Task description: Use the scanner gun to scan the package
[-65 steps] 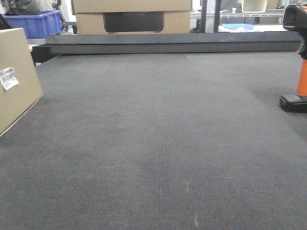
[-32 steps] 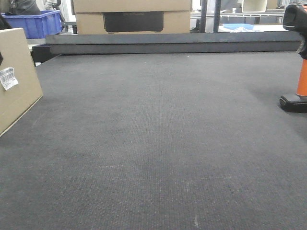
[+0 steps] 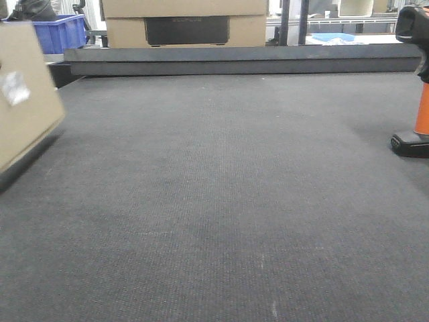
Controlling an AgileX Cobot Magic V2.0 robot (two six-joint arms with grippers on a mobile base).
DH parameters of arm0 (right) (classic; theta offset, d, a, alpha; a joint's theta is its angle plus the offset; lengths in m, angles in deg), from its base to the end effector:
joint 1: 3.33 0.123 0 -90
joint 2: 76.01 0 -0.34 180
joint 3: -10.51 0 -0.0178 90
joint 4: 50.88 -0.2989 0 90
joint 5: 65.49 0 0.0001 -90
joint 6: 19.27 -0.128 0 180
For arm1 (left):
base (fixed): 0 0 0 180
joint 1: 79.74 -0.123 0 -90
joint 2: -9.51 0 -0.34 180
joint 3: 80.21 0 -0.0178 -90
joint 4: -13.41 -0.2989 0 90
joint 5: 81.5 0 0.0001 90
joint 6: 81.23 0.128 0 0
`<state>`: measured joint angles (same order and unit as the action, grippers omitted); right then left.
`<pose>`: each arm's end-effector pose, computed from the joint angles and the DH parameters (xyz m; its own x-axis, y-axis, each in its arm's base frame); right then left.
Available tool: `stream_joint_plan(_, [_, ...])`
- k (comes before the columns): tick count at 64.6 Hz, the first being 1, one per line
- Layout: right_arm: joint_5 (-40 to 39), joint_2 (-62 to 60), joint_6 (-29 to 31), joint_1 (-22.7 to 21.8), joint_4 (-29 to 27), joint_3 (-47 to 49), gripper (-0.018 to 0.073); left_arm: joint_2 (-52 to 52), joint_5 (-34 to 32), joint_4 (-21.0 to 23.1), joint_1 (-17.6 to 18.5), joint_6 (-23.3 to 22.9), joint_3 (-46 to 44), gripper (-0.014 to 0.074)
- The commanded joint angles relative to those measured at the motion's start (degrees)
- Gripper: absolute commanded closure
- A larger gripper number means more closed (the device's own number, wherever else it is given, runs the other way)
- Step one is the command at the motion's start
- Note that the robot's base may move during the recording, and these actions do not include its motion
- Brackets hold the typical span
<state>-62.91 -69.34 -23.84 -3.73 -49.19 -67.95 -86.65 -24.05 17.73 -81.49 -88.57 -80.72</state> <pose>0.0865 -0.0008 0.2106 0.0403 0.0500 -0.9979 0.0063 0.9987 0.0503 0.3936 0.0039 0.3354 -0.8779 -0.1945 -0.4376 -0.1513 0.9796 -0.1320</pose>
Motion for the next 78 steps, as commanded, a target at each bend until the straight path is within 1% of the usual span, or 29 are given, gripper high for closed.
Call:
stream_joint_plan(1, [-0.92,-0.15,-0.07,-0.18,0.07,-0.01,0.0727,0.51,0.49,4.62,2.45,-0.27,-4.59,0.0707])
stream_joint_plan(7, [-0.92,-0.15,-0.07,-0.18,0.07,-0.01,0.0727,0.51,-1.47,10.98,6.27,-2.5,-6.33,0.0707])
stream_joint_plan(12, [-0.92,-0.15,-0.07,-0.18,0.07,-0.01,0.0727,0.23,-4.84,14.81,9.75,-4.29,-6.33,0.0707])
stream_joint_plan(21, [-0.92,-0.15,-0.07,-0.18,0.07,-0.01,0.0727,-1.81,-9.52,15.1,15.9,-9.4,-6.33,0.0707])
stream_joint_plan(30, [-0.92,-0.15,-0.07,-0.18,0.07,-0.01,0.0727,-4.83,-12.76,15.1,20.43,-10.37,-6.33,0.0707])
stream_joint_plan(35, [-1.21,-0.15,-0.07,-0.16,0.07,-0.01,0.0727,-6.22,-14.52,15.1,21.94,-11.9,-6.22,0.0707])
stream_joint_plan(39, [-2.14,-0.15,0.05,-0.16,0.32,-0.01,0.0727,-6.81,-16.04,14.85,22.45,-12.29,-6.22,0.0707])
stream_joint_plan(40, [-3.77,-0.15,0.05,-0.16,0.32,-0.01,0.0727,-6.97,-16.47,14.87,22.7,-12.29,-6.22,0.0707])
stream_joint_plan(45, [-5.93,-0.15,0.05,-0.16,0.79,-0.01,0.0727,-7.38,-16.44,14.87,22.71,-12.29,-6.22,0.0707])
stream_joint_plan(47, [-4.8,-0.15,0.05,-0.16,0.88,0.12,0.0727,-7.49,-16.3,14.87,22.71,-12.29,-6.22,0.0707])
stream_joint_plan(55, [5.21,1.0,0.05,-0.16,0.88,7.23,0.0727,-7.49,-16.3,14.87,22.71,-12.29,-6.22,0.0707])
stream_joint_plan(62, [6.98,7.72,0.05,-0.16,1.13,12.59,0.0727,-7.49,-16.32,15.0,22.79,-12.39,-6.22,0.0707])
stream_joint_plan(68, [4.81,14.9,0.05,-0.16,1.38,15.04,0.0727,-7.49,-16.32,15.0,22.79,-12.39,-6.22,0.0707])
stream_joint_plan(72, [0.83,21.65,0.05,-0.16,1.38,15.51,0.0727,-7.49,-16.32,15.0,22.79,-12.39,-6.22,0.0707])
stream_joint_plan(78, [-7.47,30.17,0.05,-0.16,1.38,15.51,0.0727,-7.49,-16.32,15.0,22.79,-12.39,-6.22,0.0707])
